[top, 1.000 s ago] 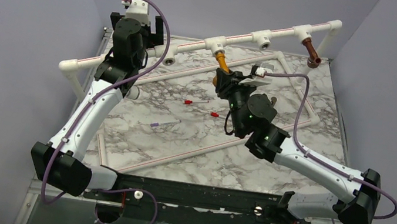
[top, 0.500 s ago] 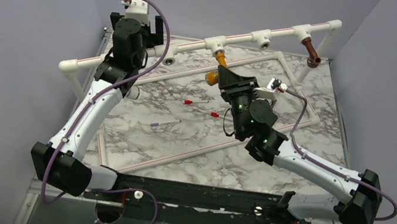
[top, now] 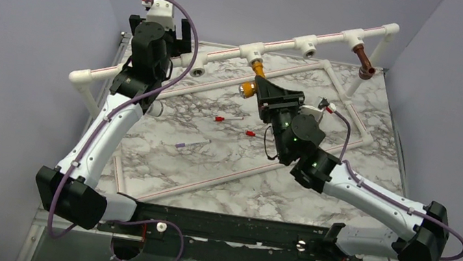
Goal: Install the water faucets
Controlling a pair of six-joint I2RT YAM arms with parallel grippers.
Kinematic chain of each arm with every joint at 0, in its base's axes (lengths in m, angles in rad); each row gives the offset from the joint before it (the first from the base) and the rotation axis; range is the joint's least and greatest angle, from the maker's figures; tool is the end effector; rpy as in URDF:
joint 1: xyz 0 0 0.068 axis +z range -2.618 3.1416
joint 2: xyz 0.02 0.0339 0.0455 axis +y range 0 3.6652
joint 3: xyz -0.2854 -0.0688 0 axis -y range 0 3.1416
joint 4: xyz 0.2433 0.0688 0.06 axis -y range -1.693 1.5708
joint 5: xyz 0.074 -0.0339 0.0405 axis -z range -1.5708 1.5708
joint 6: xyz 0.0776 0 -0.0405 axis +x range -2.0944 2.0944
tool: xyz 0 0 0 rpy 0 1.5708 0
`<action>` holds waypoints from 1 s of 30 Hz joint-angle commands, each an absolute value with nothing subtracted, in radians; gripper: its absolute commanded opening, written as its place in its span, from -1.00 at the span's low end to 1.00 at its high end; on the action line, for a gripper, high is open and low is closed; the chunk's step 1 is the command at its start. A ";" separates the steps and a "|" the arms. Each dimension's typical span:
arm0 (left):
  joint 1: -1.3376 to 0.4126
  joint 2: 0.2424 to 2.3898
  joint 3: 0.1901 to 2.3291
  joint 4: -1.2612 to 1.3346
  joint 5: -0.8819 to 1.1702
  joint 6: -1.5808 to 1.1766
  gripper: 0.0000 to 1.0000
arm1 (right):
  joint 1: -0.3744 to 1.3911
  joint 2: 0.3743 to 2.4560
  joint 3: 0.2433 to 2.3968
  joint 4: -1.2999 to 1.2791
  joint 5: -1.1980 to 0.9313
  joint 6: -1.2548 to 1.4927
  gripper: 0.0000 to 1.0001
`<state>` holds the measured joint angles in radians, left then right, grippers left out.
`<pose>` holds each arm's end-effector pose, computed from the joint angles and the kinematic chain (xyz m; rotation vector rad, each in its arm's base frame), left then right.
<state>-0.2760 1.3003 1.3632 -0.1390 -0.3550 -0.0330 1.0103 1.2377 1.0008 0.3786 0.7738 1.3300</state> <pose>0.3240 -0.0637 0.4525 -0.0710 1.6409 0.0561 0.2083 0.2299 0.4027 0.9139 1.3389 1.3243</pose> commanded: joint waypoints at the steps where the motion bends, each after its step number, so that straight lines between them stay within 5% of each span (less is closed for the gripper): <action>1: -0.291 1.337 1.307 -0.281 -0.298 -0.061 0.94 | 1.040 1.204 0.993 0.372 0.620 1.444 -0.03; 4: -0.287 1.338 1.308 -0.281 -0.296 -0.061 0.94 | 1.040 1.181 0.984 0.360 0.630 1.406 0.42; 9: -0.282 1.339 1.307 -0.281 -0.295 -0.061 0.94 | 1.040 1.132 0.956 0.345 0.629 1.332 0.74; 17: -0.274 1.343 1.308 -0.281 -0.290 -0.064 0.94 | 1.041 1.018 0.947 0.148 0.617 1.138 0.81; 30: -0.261 1.350 1.310 -0.281 -0.272 -0.071 0.94 | 1.040 0.897 0.987 0.115 0.492 0.301 0.79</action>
